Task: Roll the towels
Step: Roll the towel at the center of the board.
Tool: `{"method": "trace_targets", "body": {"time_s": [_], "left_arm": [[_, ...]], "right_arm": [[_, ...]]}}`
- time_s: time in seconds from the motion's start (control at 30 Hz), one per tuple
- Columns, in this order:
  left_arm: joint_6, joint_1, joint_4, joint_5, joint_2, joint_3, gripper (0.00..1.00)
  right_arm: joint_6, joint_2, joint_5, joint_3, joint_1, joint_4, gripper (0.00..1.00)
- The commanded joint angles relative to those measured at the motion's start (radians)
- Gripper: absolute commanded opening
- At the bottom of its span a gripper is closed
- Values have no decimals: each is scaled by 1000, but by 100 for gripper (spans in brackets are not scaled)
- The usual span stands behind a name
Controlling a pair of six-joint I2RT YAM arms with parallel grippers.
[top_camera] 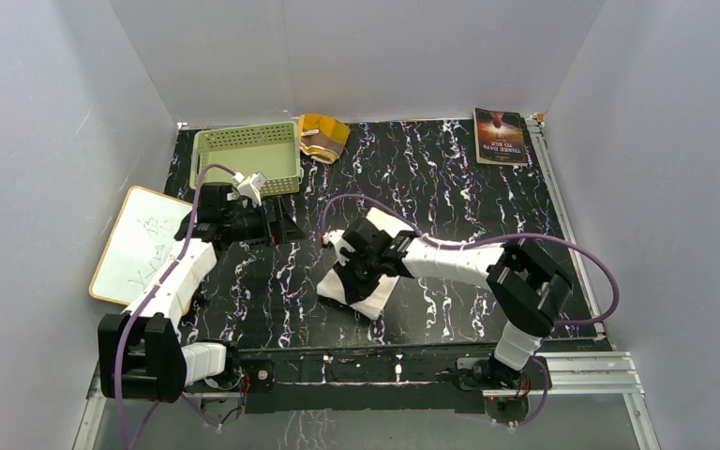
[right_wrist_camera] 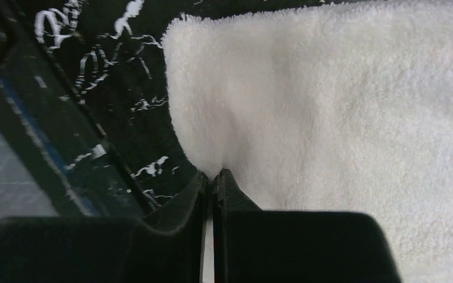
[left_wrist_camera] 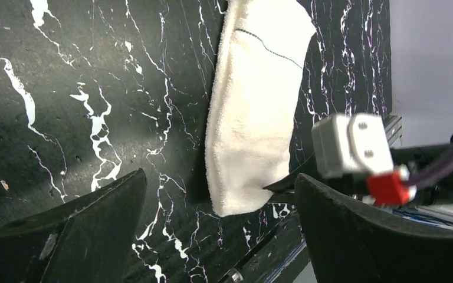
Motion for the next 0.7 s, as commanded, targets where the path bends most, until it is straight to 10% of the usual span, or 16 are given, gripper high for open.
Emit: {"method": "trace_targets", "body": {"time_s": [0.0,0.43,0.67], "left_arm": [[-1,7,-28,30,-46,-13,95],[-81,0,123,205,-47,-57,86],[-148,-63,210,232,-17,-94,60]], "right_arm": [[107,-20,-349,60,-99,42,0],[198,164,-721,46,-312,95,0],[185,271,-772,61,-387,96,2]]}}
